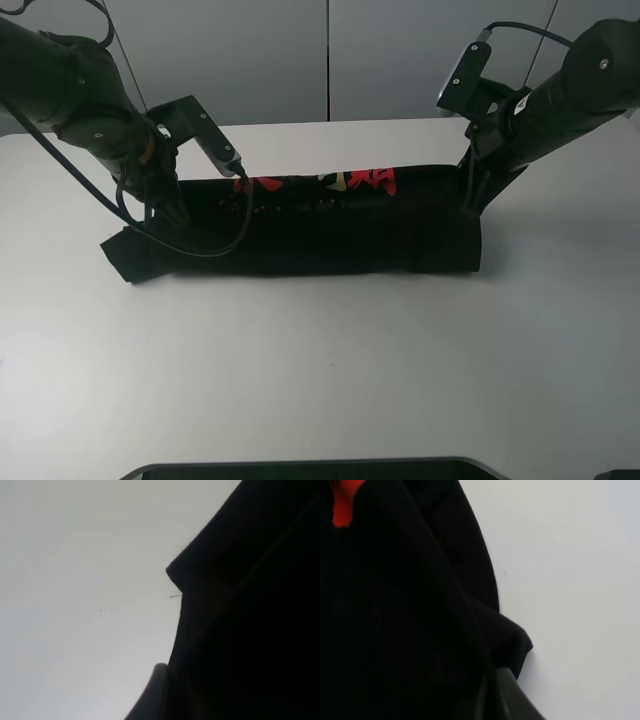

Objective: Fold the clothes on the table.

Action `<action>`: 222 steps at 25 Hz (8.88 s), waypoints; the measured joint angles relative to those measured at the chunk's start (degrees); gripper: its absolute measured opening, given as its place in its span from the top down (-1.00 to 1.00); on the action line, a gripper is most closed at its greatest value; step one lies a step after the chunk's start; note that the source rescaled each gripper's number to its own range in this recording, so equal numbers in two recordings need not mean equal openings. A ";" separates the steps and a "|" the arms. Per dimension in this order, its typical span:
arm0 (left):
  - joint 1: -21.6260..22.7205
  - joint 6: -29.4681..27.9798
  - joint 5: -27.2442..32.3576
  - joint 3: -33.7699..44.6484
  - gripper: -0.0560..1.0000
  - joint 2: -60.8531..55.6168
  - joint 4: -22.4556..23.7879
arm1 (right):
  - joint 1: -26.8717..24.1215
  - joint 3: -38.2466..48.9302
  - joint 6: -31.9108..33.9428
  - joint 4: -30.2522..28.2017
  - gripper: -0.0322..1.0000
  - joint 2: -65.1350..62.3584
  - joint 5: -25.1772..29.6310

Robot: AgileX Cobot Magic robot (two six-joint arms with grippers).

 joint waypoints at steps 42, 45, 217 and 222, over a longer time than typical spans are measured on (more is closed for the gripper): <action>9.79 3.03 22.54 -12.88 -0.93 2.23 -39.82 | -0.11 -9.71 48.30 0.20 -1.00 1.34 23.70; 9.79 3.35 23.24 -12.96 -0.93 5.14 -40.07 | -0.11 -9.75 48.82 0.20 -1.00 1.47 23.97; 11.46 9.33 18.04 -14.17 -0.92 14.60 -42.57 | 9.97 -31.68 6.04 78.09 0.71 34.24 41.34; 11.46 9.33 17.92 -14.17 -0.92 14.60 -42.57 | 12.02 -31.80 4.71 80.53 0.71 36.12 39.77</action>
